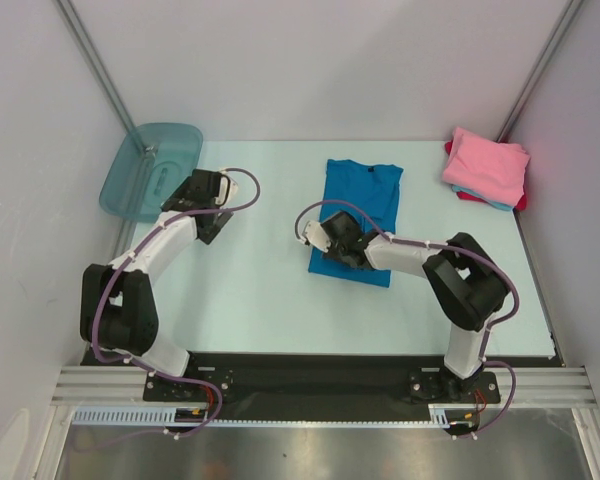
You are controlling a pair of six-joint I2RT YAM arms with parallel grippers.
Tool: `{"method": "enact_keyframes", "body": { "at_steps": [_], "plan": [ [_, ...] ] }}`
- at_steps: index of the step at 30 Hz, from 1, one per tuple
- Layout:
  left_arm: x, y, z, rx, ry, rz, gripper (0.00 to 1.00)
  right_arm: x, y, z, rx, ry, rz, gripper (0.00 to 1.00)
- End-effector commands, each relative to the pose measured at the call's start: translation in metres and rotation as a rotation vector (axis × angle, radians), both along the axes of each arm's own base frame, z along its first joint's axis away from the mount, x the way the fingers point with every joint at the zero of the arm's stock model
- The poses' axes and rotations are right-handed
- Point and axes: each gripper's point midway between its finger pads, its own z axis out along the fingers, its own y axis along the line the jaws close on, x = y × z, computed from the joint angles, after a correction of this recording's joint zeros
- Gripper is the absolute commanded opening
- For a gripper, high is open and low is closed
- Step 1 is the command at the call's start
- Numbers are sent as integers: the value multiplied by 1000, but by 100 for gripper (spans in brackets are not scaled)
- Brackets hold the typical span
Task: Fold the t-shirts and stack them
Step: Fold the tshirt
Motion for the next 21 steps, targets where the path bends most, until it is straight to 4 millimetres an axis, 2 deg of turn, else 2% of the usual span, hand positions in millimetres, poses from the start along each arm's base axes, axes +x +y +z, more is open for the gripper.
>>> {"method": "enact_keyframes", "body": {
  "at_steps": [1,21],
  "plan": [
    [0,2,10,16,-34,6,100,-4,-1,-7,8,37,0,0],
    [2,-1,7,12,-27,1,100,35,-42,7,-39,-109,-135,0]
  ]
}}
